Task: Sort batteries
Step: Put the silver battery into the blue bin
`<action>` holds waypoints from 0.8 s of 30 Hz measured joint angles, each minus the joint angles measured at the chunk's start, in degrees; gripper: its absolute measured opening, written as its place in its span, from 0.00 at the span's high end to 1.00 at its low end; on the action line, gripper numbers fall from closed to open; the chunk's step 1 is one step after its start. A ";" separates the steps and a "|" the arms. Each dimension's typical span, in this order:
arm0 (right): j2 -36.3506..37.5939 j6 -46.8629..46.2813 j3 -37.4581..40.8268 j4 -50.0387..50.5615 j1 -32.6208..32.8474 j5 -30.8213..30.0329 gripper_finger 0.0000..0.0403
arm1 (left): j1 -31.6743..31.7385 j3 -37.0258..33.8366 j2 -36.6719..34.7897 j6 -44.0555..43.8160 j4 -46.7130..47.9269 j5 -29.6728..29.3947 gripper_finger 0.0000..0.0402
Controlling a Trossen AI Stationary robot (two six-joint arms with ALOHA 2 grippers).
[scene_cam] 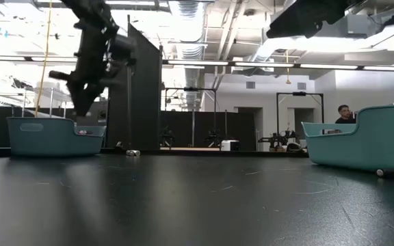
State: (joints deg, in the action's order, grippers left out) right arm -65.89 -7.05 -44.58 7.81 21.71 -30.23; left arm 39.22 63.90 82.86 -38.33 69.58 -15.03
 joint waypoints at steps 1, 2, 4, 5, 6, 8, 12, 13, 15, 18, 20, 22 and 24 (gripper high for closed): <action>0.00 0.00 0.00 -0.16 0.00 -0.01 0.63 | 0.74 -1.38 -0.04 -0.03 -0.64 -0.02 0.92; 0.00 0.00 0.00 -0.32 0.00 -0.01 0.63 | 1.46 -2.68 -0.03 -0.01 -1.47 -0.01 0.92; 0.00 0.00 0.00 -0.47 0.00 0.00 0.63 | 2.79 -4.71 -0.05 0.18 -3.15 0.02 0.92; 0.00 0.00 0.00 -0.55 0.00 0.01 0.63 | 3.30 -5.47 -0.05 0.38 -3.80 0.00 0.92; 0.00 0.00 -0.02 -0.60 0.00 0.01 0.63 | 3.70 -6.03 -0.05 0.58 -4.36 0.02 0.92; 0.00 0.00 -0.02 -0.59 0.00 -0.01 0.63 | 4.32 -6.72 -0.05 0.85 -5.24 0.02 0.92; 0.00 0.02 -0.02 -0.58 0.00 0.01 0.63 | 4.70 -7.02 -0.07 1.19 -6.04 0.02 0.82; 0.00 0.02 -0.02 -0.58 0.00 0.00 0.63 | 4.70 -7.02 -0.10 1.19 -6.15 0.02 0.79; 0.00 0.02 -0.02 -0.58 0.00 0.01 0.63 | 4.70 -7.02 -0.07 1.13 -6.17 -0.08 0.73; 0.00 0.02 -0.03 -0.58 0.00 0.01 0.63 | 4.70 -7.02 -0.07 1.12 -6.14 -0.27 0.66; 0.00 0.02 -0.04 -0.58 0.00 -0.01 0.63 | 4.70 -7.02 -0.07 1.24 -6.16 -0.31 0.64; 0.00 0.02 -0.04 -0.58 0.00 0.00 0.63 | 4.70 -7.02 -0.07 1.71 -6.16 -0.35 0.62; 0.00 0.02 -0.04 -0.58 0.00 0.00 0.63 | 4.70 -6.74 -0.07 2.59 -6.06 -0.43 0.62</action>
State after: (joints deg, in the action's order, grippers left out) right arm -65.89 -7.03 -44.62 7.22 21.71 -30.22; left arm 43.92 57.16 82.78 -35.75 63.52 -15.46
